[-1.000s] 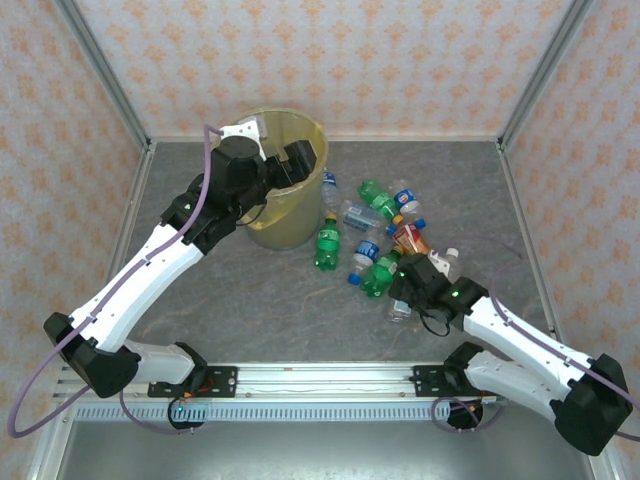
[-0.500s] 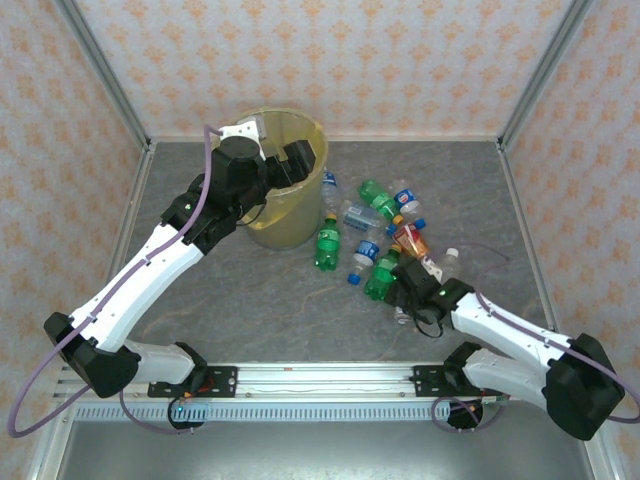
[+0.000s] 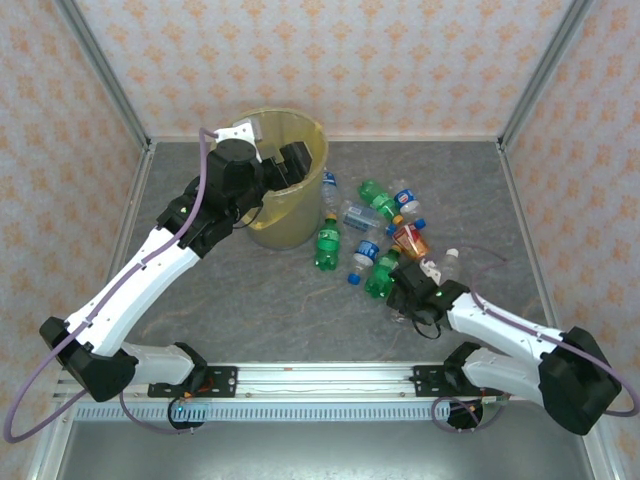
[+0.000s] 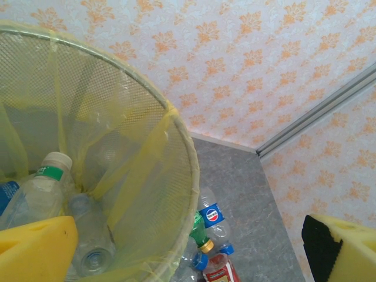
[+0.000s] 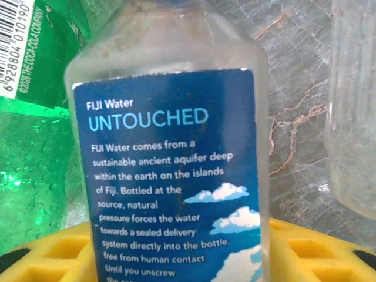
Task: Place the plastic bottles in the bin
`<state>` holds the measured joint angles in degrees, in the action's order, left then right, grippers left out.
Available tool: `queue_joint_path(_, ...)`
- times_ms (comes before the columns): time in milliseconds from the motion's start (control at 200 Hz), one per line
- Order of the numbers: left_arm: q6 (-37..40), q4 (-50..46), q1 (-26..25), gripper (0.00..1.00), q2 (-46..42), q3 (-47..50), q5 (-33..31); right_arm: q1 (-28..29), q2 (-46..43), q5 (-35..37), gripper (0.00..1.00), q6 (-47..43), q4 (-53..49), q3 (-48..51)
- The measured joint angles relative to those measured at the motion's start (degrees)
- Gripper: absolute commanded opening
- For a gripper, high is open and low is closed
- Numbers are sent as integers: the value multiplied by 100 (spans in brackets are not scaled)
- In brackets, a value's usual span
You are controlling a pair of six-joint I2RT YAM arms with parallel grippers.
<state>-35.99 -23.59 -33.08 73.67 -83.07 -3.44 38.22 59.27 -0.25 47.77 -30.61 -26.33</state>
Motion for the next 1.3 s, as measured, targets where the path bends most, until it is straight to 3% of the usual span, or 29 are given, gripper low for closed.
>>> queue_joint_path(195, -55, 52, 2, 99, -22, 68, 74, 0, -717, 173, 50, -44, -291, -140)
queue_joint_path(460, -396, 363, 22, 93, 24, 149, 734, 0, -1220, 339, 48, -378, -455, -1080)
queue_joint_path(701, -610, 459, 22, 84, 588, -79, 1405, 0, -1025, 463, 46, -1436, -181, -2253)
queue_joint_path(991, -608, 369, 22, 77, 922, -306, 2026, 57, -540, 433, 44, -2638, 269, -2872)
queue_joint_path(1301, -503, 365, -33, 69, 1259, -634, 2568, 962, 15, 557, 45, -3176, 551, -3104)
